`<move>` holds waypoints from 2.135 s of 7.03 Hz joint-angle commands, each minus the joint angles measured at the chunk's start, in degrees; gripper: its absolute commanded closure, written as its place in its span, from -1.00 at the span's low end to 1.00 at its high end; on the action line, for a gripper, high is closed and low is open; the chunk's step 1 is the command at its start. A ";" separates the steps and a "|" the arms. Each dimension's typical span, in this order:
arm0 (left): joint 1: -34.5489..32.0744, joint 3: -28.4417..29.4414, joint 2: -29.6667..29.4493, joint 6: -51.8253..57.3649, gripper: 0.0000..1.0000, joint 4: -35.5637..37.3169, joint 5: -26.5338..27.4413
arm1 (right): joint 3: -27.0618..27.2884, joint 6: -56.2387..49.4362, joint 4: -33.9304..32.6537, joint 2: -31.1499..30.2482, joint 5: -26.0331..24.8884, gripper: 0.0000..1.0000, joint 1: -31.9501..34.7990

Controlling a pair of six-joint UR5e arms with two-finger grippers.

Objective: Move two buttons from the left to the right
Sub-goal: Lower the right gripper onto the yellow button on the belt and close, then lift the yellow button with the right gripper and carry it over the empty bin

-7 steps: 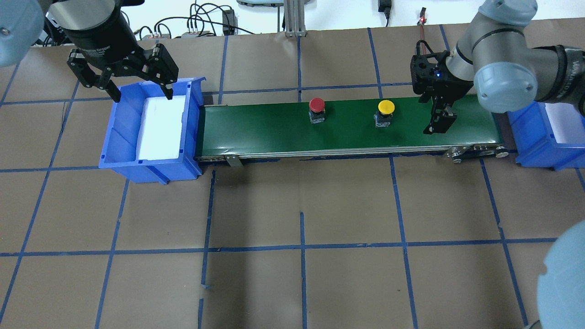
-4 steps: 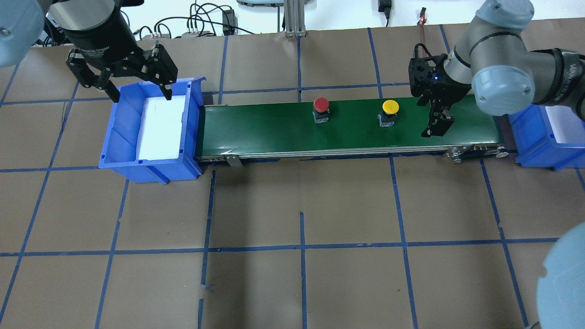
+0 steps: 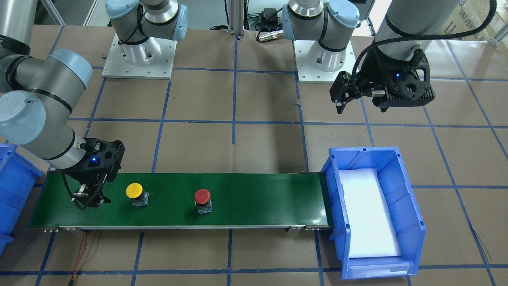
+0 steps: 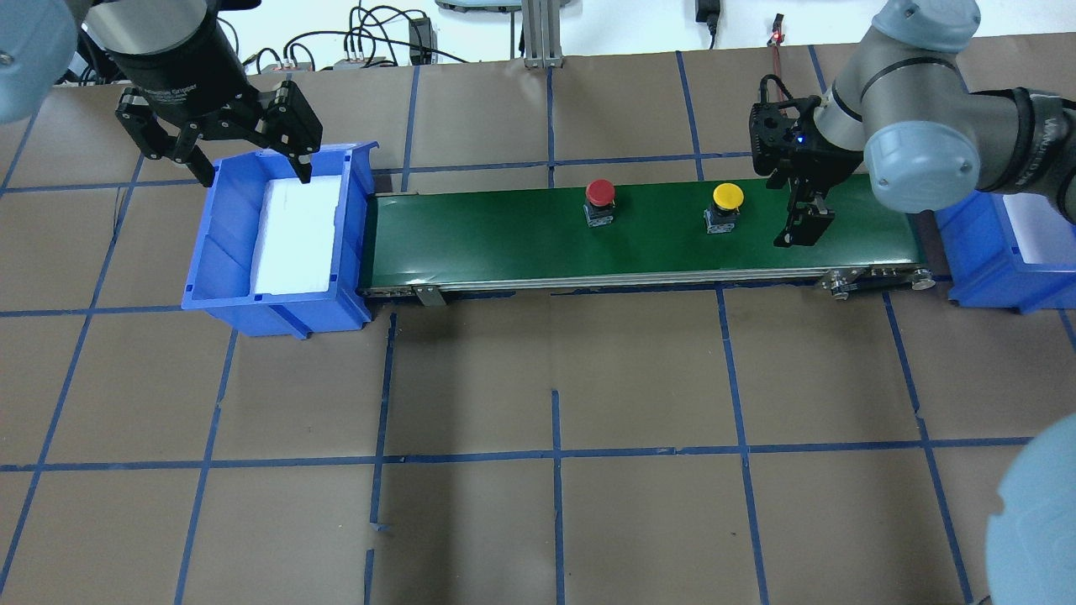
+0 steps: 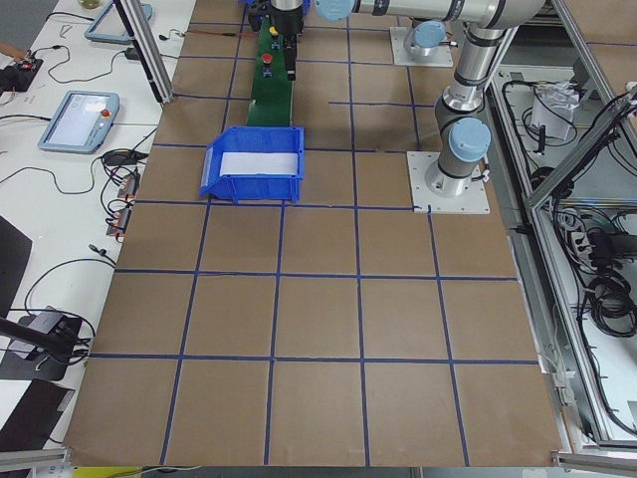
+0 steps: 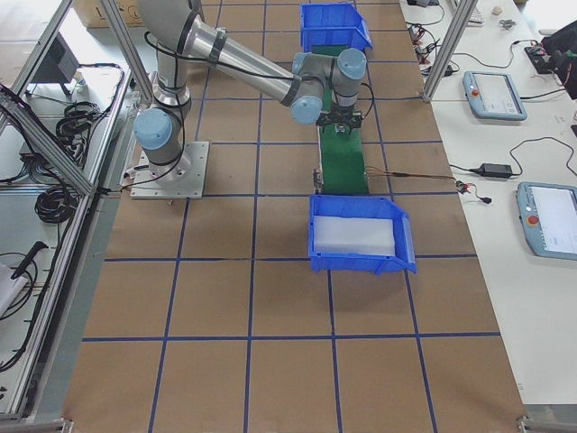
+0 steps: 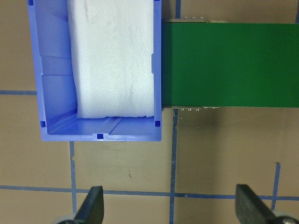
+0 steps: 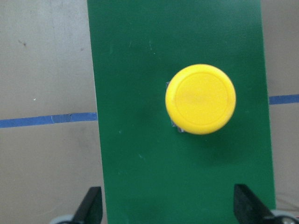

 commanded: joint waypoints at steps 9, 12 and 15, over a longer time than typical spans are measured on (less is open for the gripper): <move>-0.06 -0.08 0.13 -0.09 -1.00 0.01 -0.02 | -0.44 0.31 -0.32 0.74 -0.34 -1.00 1.92; 0.03 -0.08 0.30 -0.09 -1.00 0.01 -0.02 | -0.62 0.22 -0.76 0.65 -0.43 -0.30 1.92; 0.03 0.01 0.30 -0.09 -1.00 0.01 -0.03 | -0.88 -0.21 -2.87 0.39 -1.83 0.84 1.66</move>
